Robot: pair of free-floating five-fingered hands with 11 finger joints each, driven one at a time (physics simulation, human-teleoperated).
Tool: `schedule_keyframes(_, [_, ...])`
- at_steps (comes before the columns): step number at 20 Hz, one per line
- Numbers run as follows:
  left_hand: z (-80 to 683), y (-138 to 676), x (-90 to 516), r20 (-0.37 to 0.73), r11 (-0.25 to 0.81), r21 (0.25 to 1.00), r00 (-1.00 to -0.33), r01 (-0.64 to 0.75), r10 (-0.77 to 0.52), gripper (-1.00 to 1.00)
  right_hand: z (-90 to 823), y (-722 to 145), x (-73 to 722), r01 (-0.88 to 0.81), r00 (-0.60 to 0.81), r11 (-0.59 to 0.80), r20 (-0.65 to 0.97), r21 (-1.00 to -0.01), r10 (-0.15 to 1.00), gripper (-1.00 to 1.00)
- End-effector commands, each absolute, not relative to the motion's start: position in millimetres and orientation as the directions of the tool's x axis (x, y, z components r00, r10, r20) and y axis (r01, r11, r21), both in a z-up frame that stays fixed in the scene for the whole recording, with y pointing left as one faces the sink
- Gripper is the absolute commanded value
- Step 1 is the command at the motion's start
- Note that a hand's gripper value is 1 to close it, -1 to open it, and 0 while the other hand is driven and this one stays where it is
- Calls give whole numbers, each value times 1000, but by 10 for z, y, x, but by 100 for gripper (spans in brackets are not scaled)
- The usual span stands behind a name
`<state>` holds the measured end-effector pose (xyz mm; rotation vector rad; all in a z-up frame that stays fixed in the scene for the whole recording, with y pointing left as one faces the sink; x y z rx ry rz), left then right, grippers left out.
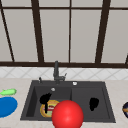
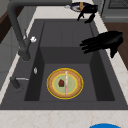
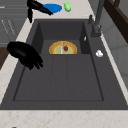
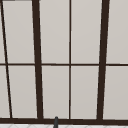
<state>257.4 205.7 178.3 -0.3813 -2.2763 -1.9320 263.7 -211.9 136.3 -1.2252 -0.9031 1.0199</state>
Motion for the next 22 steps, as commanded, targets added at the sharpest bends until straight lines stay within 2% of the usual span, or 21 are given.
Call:
schedule_keyframes(1, [1909,2166,2473,261,148,950,-960,275,104,-100,1363,-2119,2637,-123,304,47,8,-991,953,0])
schedule_keyframes(10, [2487,2319,2008,290,101,949,-953,299,92,-100,1363,-2119,2637,-123,304,47,8,-991,953,0])
schedule_keyframes(22, [3040,2469,1334,312,134,938,-946,321,84,-100,1363,-2119,2637,-123,304,47,8,-991,953,0])
